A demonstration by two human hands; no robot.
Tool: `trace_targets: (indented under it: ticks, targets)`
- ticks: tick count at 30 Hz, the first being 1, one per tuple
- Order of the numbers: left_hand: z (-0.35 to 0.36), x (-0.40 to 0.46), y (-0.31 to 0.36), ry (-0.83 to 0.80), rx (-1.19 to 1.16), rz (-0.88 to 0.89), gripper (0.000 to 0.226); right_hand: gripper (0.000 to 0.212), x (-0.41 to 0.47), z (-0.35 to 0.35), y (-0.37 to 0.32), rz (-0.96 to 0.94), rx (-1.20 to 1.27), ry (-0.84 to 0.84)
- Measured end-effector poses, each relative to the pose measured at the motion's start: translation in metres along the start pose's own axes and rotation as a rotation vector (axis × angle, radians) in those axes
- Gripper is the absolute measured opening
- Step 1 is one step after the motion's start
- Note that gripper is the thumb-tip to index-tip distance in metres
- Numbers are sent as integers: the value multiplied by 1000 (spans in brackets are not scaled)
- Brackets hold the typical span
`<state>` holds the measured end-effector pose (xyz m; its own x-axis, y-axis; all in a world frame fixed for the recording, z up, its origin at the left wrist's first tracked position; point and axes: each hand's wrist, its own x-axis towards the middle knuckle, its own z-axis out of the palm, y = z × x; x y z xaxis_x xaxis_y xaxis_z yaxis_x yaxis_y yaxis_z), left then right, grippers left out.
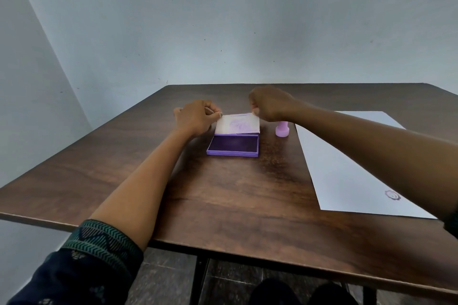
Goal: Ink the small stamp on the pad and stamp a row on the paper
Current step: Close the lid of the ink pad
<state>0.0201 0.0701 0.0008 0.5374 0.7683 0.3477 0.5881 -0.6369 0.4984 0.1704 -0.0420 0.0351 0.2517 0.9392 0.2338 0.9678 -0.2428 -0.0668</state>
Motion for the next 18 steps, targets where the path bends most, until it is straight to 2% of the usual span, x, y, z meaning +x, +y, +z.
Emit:
trace_targets:
  ticks: [10,18]
  targets:
    - [-22,-18,3,-3,-347,70,8,21,-20,-12,-2,-59,85,151]
    - [-38,-45,7,50,-321,148,3,20,-44,-21,-4,-111,122,205]
